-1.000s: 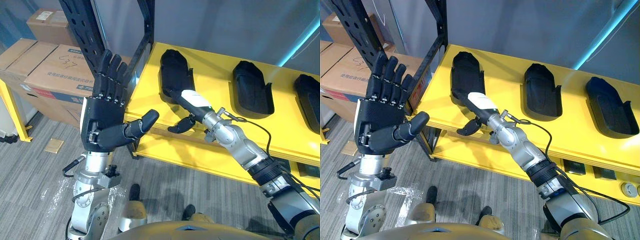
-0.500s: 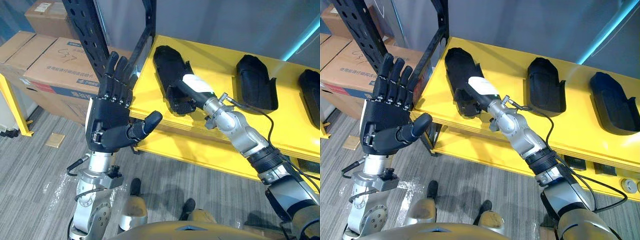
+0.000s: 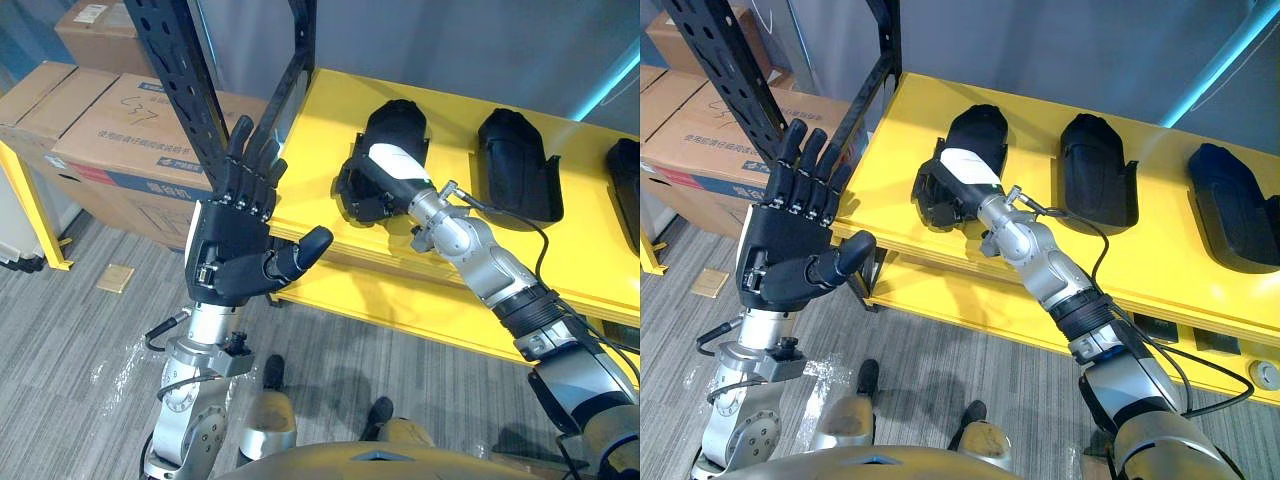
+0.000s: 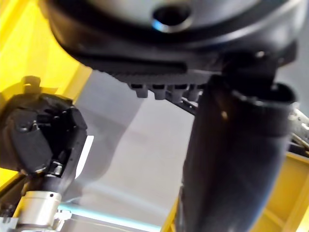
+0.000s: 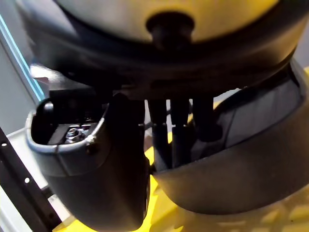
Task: Walk over and take three plastic housings, then place them on the shelf
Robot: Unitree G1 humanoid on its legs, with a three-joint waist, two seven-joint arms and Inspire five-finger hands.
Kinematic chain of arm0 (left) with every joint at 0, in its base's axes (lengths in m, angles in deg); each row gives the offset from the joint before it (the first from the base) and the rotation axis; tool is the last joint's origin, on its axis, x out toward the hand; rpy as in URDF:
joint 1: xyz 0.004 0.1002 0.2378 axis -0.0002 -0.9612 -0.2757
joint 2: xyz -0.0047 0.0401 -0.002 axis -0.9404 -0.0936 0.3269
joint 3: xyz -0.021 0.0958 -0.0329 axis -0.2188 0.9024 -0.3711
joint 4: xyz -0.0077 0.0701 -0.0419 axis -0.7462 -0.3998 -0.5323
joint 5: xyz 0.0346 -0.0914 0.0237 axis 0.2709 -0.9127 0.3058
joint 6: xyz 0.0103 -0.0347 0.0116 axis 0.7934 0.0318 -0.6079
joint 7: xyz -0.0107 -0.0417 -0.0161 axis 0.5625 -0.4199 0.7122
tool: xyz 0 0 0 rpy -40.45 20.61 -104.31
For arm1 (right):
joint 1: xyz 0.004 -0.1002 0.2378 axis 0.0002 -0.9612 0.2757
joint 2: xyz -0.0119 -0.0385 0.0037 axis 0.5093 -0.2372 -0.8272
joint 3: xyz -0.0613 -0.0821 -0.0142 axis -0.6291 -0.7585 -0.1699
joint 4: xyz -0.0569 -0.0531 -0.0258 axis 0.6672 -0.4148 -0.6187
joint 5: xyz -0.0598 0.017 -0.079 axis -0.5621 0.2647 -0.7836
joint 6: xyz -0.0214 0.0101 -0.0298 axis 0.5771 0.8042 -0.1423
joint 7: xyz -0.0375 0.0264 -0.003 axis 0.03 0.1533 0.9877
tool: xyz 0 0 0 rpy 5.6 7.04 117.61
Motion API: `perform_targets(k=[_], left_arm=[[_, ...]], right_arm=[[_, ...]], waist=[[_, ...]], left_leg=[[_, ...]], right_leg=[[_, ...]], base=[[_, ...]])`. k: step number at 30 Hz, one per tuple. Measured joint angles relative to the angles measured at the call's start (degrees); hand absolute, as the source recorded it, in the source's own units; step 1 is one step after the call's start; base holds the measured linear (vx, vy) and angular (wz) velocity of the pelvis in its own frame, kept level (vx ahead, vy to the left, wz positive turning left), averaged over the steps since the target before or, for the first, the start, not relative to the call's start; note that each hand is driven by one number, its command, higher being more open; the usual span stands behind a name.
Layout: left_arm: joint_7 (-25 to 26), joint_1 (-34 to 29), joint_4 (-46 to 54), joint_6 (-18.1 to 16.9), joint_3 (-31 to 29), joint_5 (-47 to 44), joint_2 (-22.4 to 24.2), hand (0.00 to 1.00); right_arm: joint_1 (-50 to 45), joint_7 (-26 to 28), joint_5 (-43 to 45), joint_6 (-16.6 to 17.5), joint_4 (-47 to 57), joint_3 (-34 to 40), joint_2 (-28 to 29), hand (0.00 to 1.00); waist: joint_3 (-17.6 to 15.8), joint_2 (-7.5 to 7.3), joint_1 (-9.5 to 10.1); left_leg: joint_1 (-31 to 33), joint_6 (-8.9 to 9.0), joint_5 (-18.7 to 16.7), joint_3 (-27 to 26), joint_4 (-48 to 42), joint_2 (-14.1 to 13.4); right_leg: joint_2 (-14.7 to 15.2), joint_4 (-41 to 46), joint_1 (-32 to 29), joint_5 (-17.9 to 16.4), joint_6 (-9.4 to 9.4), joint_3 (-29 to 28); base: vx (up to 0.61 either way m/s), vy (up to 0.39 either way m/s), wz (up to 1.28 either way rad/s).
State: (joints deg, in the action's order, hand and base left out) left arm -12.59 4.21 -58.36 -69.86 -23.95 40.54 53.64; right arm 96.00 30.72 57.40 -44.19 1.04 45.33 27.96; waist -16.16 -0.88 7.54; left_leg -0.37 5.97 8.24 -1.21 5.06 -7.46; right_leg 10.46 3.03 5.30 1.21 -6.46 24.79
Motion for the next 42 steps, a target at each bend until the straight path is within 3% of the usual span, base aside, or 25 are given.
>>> perform_targets(k=[10, 17, 23, 42], left_arm=[[0.39, 0.03, 0.0, 0.0, 0.73, 0.08, 0.1, 1.0], [0.43, 0.13, 0.01, 0.01, 1.07, 0.09, 0.24, 1.0], [0.45, 0.15, 0.01, 0.04, 1.09, 0.09, 0.48, 1.0], [0.51, 0.75, 0.02, 0.06, 1.09, 0.1, 1.12, 1.0]], right_arm=[[0.47, -3.33, -2.21, 3.73, -3.24, -0.03, 1.06, 0.0], [5.6, -5.72, -2.14, 5.45, -9.92, -2.04, 1.06, 0.0], [8.5, -6.83, -2.06, 7.48, -14.65, -2.59, 1.06, 0.0], [14.25, -9.08, -1.97, 8.95, -20.79, -4.54, 1.03, 0.0]], waist=[[-0.03, 0.07, 0.07], [-0.75, 1.31, 0.2], [-0.85, 1.48, 0.62], [-1.98, 3.5, 0.81]], left_leg=[[-0.07, 0.05, 0.32, -0.03, -0.1, 0.03], [-0.13, 0.17, 0.39, 0.03, -0.03, 0.04], [-0.07, 0.09, 0.52, 0.24, -0.17, 0.18], [0.97, -0.01, 1.07, 1.69, -0.18, 0.48]], right_leg=[[0.03, 0.11, 0.0, 0.26, 0.2, 0.01], [0.12, 0.57, -0.11, 0.16, 0.27, 0.02], [0.29, 0.82, -0.17, 0.16, 0.27, 0.16], [0.53, 0.99, -0.36, 0.13, 0.25, 1.57]], base=[[0.0, 0.0, 0.0], [-0.02, -0.007, 0.0], [0.0, 0.0, 0.0], [0.0, -0.003, 0.04]])
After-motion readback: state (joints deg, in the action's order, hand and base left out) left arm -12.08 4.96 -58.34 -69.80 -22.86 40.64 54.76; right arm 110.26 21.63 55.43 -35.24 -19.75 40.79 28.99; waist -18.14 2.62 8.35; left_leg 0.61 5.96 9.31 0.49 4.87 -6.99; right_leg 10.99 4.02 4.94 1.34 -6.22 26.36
